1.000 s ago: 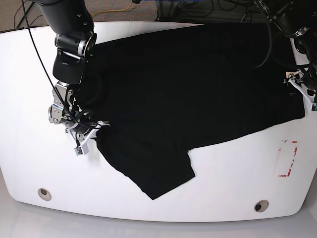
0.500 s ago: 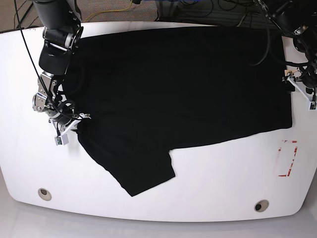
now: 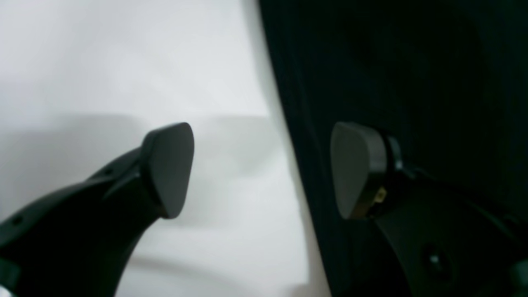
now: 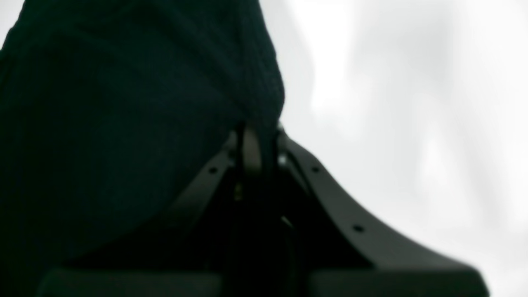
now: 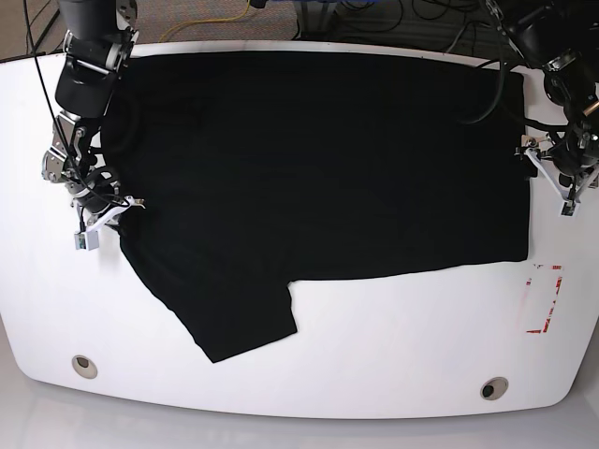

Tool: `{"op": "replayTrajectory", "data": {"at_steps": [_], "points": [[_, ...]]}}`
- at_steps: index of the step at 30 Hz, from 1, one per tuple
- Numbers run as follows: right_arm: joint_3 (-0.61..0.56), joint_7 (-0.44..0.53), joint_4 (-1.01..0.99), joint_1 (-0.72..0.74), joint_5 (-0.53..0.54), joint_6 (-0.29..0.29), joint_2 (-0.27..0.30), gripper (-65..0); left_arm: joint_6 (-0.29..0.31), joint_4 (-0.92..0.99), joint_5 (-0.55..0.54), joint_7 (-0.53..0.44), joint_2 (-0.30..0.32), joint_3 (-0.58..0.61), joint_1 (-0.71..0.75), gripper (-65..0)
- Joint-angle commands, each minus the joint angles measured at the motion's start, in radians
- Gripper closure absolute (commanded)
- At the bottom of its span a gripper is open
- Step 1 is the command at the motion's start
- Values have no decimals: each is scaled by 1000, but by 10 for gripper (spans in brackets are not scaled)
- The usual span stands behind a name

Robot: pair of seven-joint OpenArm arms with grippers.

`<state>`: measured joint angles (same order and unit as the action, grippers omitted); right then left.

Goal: Layout the t-shirt on the table in an organized manner, then fold the t-shirt properly
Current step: 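Pull the shirt edge with both grippers to straighten it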

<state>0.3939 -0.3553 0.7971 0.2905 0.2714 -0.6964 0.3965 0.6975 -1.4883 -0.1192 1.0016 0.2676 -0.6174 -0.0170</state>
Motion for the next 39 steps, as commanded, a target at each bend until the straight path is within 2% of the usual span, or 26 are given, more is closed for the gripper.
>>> {"op": "replayTrajectory", "data": {"at_steps": [1, 11, 16, 19, 29, 33, 39], "points": [[3, -3, 12, 9, 6, 10, 28, 0, 1, -15, -9, -14, 15, 9, -19, -476], [49, 11, 11, 13, -2, 10, 37, 0, 1, -15, -9, -16, -12, 15, -67, -478], [49, 11, 11, 29, -53, 10, 35, 0, 1, -13, -7, -22, -12, 15, -100, -479], [49, 12, 11, 40, -93, 10, 32, -2, 1, -8, -1, -68, -12, 12, -133, -481], [49, 12, 12, 57, -116, 10, 26, -8, 1, 275, -3, -217, -4, 15, -266, -483], [49, 11, 12, 57, -116, 10, 17, -8, 1, 418, -6, -267, 28, 15, -327, -483], [49, 11, 12, 57, -117, 10, 3, -8, 1, 549, -7, -335, 37, 14, -401, -483]]}}
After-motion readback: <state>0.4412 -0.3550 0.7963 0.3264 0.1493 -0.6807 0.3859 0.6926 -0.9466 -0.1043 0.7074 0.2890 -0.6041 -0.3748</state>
